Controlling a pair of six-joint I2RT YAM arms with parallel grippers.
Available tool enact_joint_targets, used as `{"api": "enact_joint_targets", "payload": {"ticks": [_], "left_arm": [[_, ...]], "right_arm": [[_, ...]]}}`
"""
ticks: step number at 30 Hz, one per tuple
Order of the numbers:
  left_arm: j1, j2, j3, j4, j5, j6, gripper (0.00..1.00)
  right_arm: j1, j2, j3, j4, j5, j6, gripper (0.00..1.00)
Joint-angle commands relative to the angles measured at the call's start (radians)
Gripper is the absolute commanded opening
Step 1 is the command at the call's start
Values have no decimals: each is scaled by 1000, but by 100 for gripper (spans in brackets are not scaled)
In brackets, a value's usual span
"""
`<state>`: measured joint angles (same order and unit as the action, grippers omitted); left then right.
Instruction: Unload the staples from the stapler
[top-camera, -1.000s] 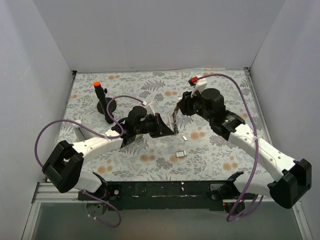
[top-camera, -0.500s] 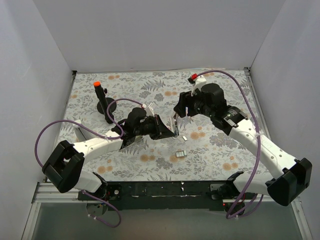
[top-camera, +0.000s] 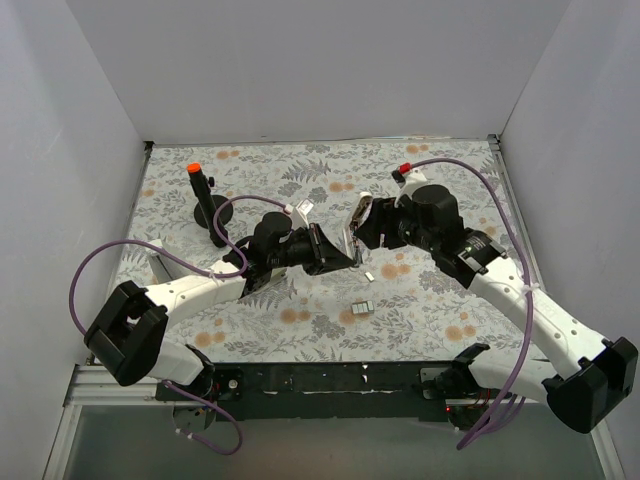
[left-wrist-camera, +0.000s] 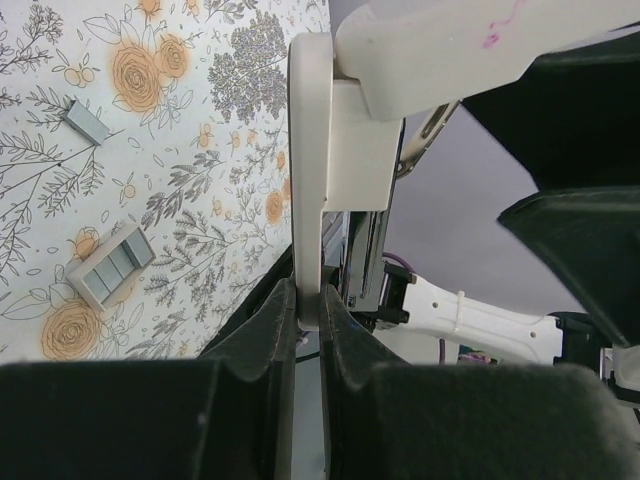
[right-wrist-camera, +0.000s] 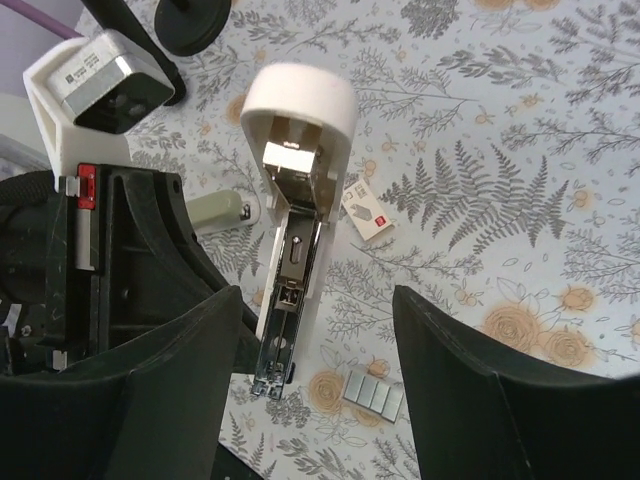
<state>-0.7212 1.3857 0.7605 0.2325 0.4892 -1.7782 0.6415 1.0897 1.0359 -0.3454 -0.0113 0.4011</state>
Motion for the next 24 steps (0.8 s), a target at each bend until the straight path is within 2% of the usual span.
{"api": "enact_joint_targets", "payload": {"ticks": [1, 4, 13, 15, 18, 19, 21, 22, 24], "left_arm": [[3, -51, 45, 34, -15, -30, 0], [3, -54, 49, 25, -21, -41, 0], [3, -48, 57, 24, -28, -41, 0], [3, -45, 51, 33, -23, -41, 0], [3, -47, 45, 37, -20, -46, 0], [3, -45, 46, 36, -21, -43, 0], [3, -50, 51, 15, -32, -32, 0], [3, -51, 53, 2, -37, -18, 0], [3, -57, 54, -24, -44, -7, 2]], "right_arm": [[7, 1, -43, 83, -61, 36, 65], [20, 4, -65, 108, -59, 56, 61], [75, 59, -65, 131, -6, 87, 64], [89, 78, -56, 134, 7, 84, 61], [104, 104, -47, 134, 54, 81, 45], [109, 105, -43, 132, 62, 79, 35], [118, 105, -43, 137, 95, 81, 24], [119, 102, -46, 140, 105, 81, 13], [119, 90, -53, 144, 138, 79, 1]]}}
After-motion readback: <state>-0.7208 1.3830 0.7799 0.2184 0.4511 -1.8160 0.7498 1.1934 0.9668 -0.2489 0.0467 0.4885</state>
